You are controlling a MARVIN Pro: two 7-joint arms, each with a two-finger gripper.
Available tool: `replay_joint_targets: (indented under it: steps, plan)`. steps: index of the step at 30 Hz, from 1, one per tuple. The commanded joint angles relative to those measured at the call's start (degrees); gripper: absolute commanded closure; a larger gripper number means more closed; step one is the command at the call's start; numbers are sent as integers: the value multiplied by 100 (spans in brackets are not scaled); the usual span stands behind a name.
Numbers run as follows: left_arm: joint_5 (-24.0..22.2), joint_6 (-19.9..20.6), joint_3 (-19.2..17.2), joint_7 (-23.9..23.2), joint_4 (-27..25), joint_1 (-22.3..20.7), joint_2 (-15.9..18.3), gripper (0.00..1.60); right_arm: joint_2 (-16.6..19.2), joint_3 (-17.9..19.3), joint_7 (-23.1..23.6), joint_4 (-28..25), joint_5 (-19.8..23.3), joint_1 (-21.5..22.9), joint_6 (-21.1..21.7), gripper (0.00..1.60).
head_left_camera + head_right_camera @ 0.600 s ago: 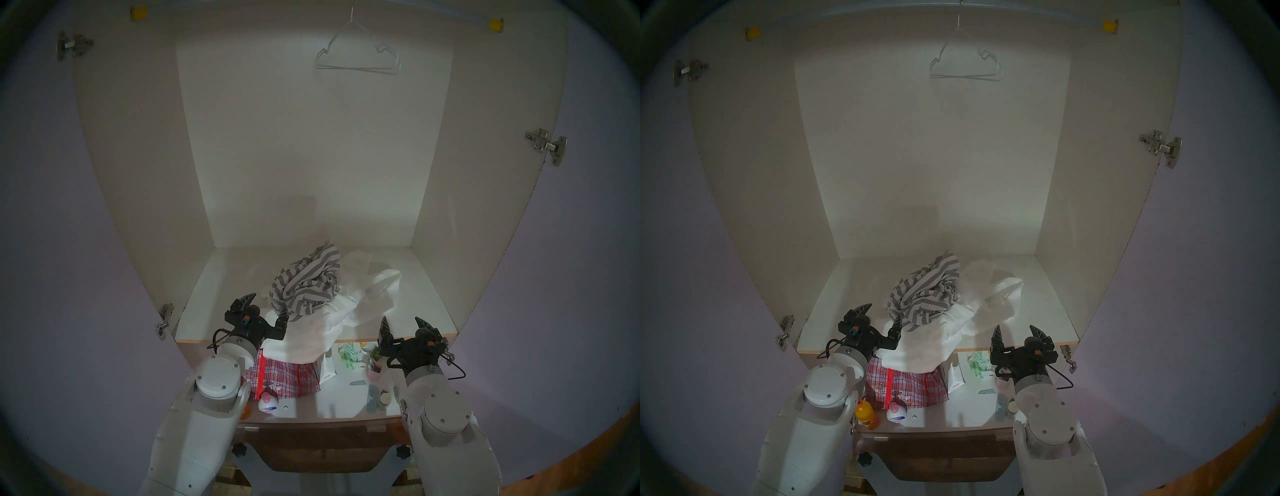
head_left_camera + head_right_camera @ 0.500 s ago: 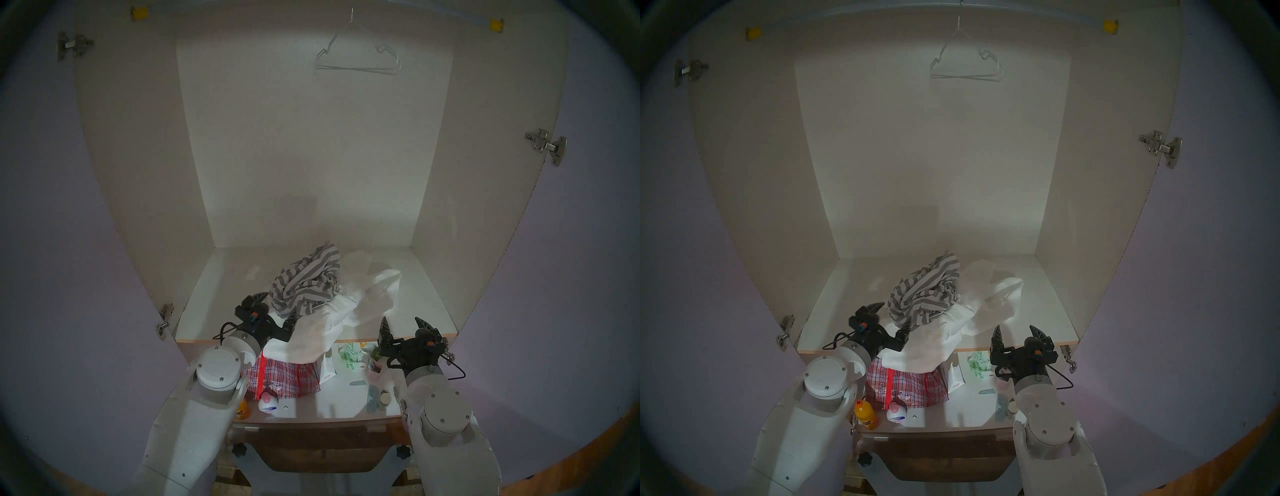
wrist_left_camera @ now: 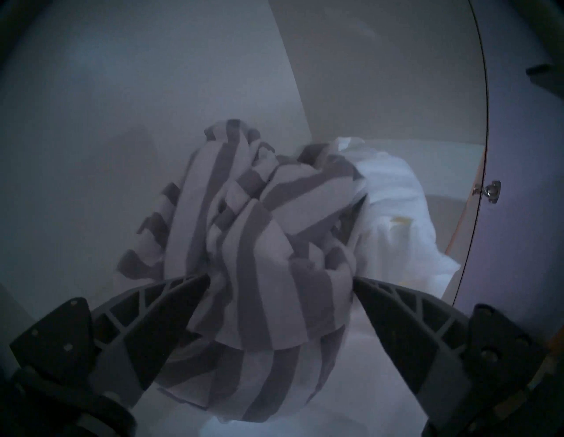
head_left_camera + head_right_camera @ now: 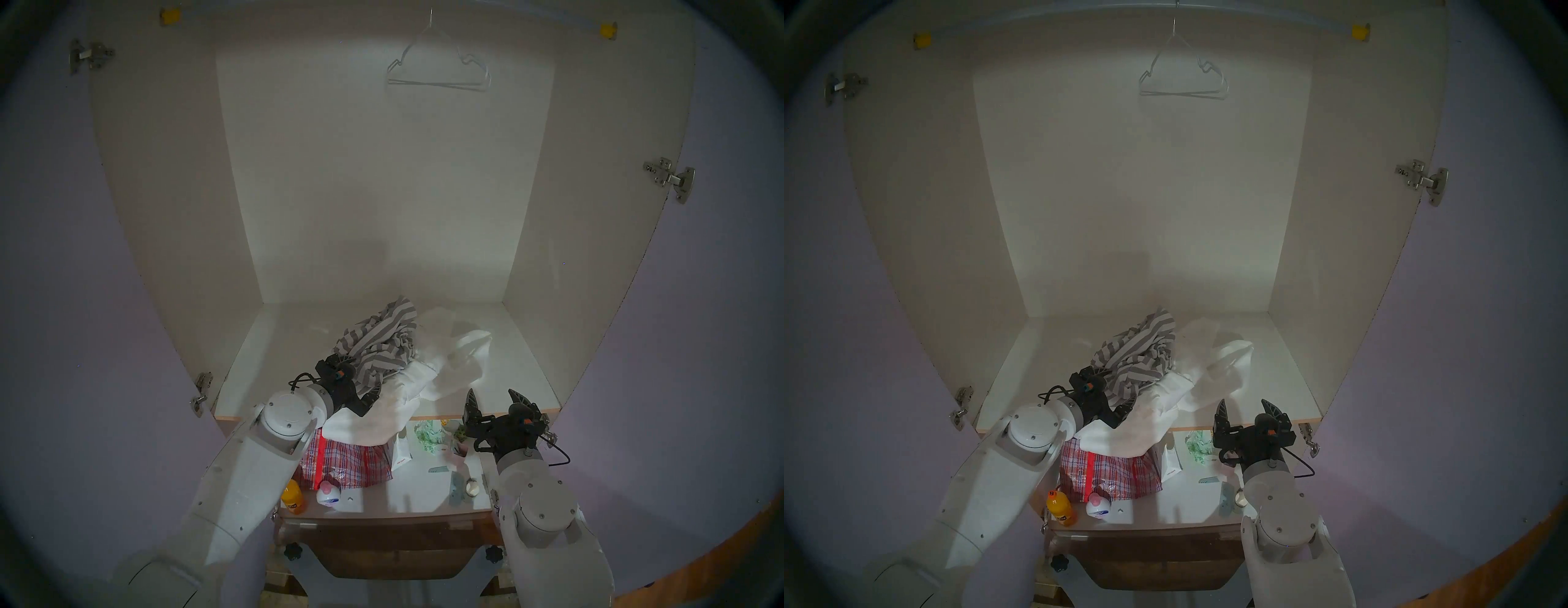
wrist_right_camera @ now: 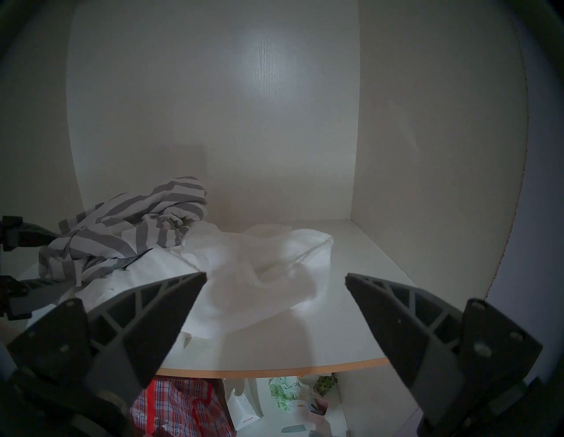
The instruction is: Sort tops into two piles: light colors and dark colors
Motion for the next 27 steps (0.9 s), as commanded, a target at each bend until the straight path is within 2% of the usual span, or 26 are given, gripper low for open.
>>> replay_joint_targets:
  steps: [1, 3, 6, 11, 15, 16, 17, 19, 22, 25, 27]
  plan:
    - [278, -202, 214, -174, 66, -664, -82, 0, -3, -9, 6, -129, 0, 52, -27, 0]
    - [365, -347, 440, -107, 379, -924, -95, 0, -3, -9, 5, -127, 0, 53, -27, 0]
    - [365, -441, 518, 60, 539, -1100, -214, 0, -3, -9, 4, -120, 0, 56, -29, 0]
    - [393, -656, 608, 63, 489, -1190, -157, 0, -2, -10, 5, -134, 1, 51, -26, 0]
    - [246, -684, 605, -228, 12, -1046, 76, 0, -2, -10, 6, -146, 1, 45, -19, 0]
    - [198, -627, 603, -349, -220, -948, 188, 0, -1, -10, 7, -149, 2, 43, -16, 0]
    - [132, -585, 645, -660, -360, -913, 328, 0, -1, -10, 7, -149, 2, 43, -16, 0]
    - [52, -293, 636, -893, -857, -676, 589, 0, -1, -11, 7, -152, 2, 42, -14, 0]
    - [183, -249, 604, -926, -1040, -579, 761, 0, 0, -11, 7, -157, 3, 40, -10, 0]
    - [243, -274, 536, -869, -945, -629, 786, 0, 0, -11, 7, -156, 3, 40, -11, 0]
    - [187, -284, 465, -773, -784, -745, 680, 0, 0, -11, 6, -151, 2, 42, -15, 0]
